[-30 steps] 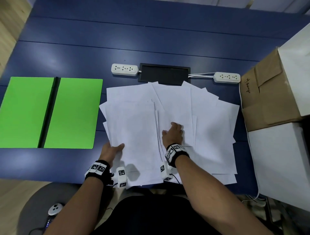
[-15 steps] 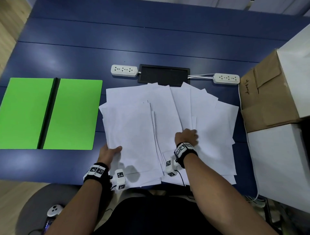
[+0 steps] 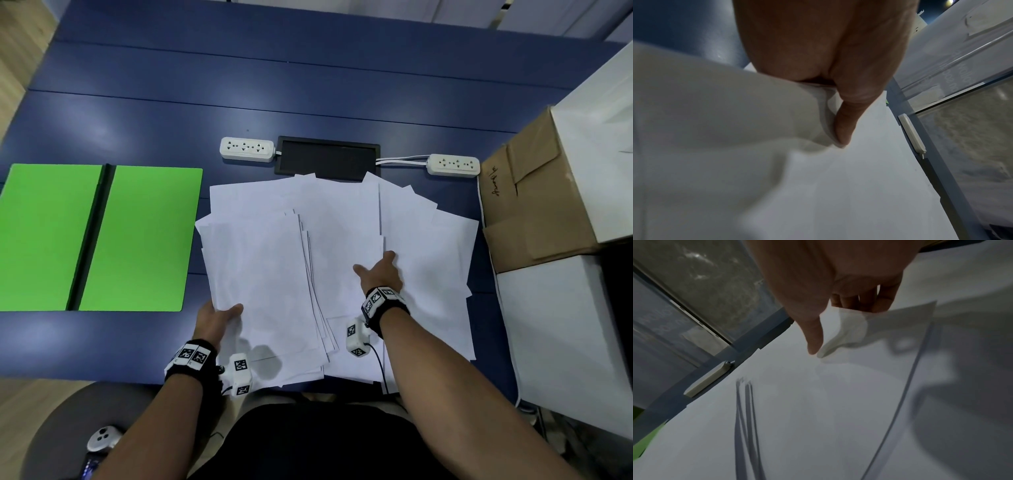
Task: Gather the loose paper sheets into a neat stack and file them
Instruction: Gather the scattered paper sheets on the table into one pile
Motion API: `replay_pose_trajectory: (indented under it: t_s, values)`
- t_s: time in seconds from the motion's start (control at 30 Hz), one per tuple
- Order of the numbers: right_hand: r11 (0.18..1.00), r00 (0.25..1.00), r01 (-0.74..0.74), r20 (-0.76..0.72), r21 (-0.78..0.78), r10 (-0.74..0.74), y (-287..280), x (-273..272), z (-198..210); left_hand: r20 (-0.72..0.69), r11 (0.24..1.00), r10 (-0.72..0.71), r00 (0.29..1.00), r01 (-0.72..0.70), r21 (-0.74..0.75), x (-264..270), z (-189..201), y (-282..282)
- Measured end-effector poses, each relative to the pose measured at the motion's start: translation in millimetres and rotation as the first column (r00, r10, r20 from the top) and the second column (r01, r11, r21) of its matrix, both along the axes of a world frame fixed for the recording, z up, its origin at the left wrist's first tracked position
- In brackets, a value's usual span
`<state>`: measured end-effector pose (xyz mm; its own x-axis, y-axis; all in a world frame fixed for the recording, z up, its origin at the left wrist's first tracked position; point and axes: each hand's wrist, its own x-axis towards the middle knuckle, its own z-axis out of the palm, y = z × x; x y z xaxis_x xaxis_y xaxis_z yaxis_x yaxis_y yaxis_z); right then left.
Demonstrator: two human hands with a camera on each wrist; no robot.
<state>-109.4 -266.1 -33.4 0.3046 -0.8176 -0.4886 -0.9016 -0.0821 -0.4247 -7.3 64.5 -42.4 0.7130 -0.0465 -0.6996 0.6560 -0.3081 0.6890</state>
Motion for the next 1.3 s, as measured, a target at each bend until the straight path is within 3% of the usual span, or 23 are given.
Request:
replay_pose_trajectory:
  t_s: [0.13,0.3,0.43,0.6,0.77,0.97,1.13,1.3]
  values:
    - [0.998,0.999,-0.025,0.038,0.066,0.023,-9.5,-6.3,-1.7,0.005,1.0,0.0,1.0,0.0,-0.011,-0.3,-4.2,2.8]
    - [0.99,0.98,0.133,0.146,0.044,-0.138,-21.7,-16.2,6.9,0.012,1.0,-0.008,1.0,0.008,-0.029,0.1,-1.2,1.8]
    - [0.969,0.984,0.158,0.05,0.188,-0.17,-32.1,-20.2,7.4,0.019,1.0,-0.017,1.0,0.018,-0.021,0.6,1.1,-0.3]
    - [0.987,0.996,0.066,-0.066,0.149,-0.057,-36.9,-19.6,0.4,0.025,1.0,-0.016,1.0,0.016,-0.012,0.6,-1.7,0.4]
    - [1.0,0.996,0.012,0.083,-0.001,-0.012,-52.1,-30.8,12.1,0.026,1.0,-0.018,1.0,0.018,0.014,0.7,-6.6,1.2]
    - [0.965,0.959,-0.038,0.262,-0.26,0.108,-85.2,-51.2,83.1,0.027,1.0,-0.024,0.999,0.024,-0.008,1.0,-8.3,0.1]
    - [0.994,0.918,-0.012,0.392,-0.108,0.054,-86.7,-44.4,121.2,0.016,0.999,-0.041,0.999,0.042,-0.032,-0.5,-8.0,0.5]
    - [0.992,0.915,-0.122,0.386,-0.015,0.118,-28.3,-6.2,76.4,0.005,0.997,-0.003,1.0,0.004,-0.071,-2.2,1.3,-6.2]
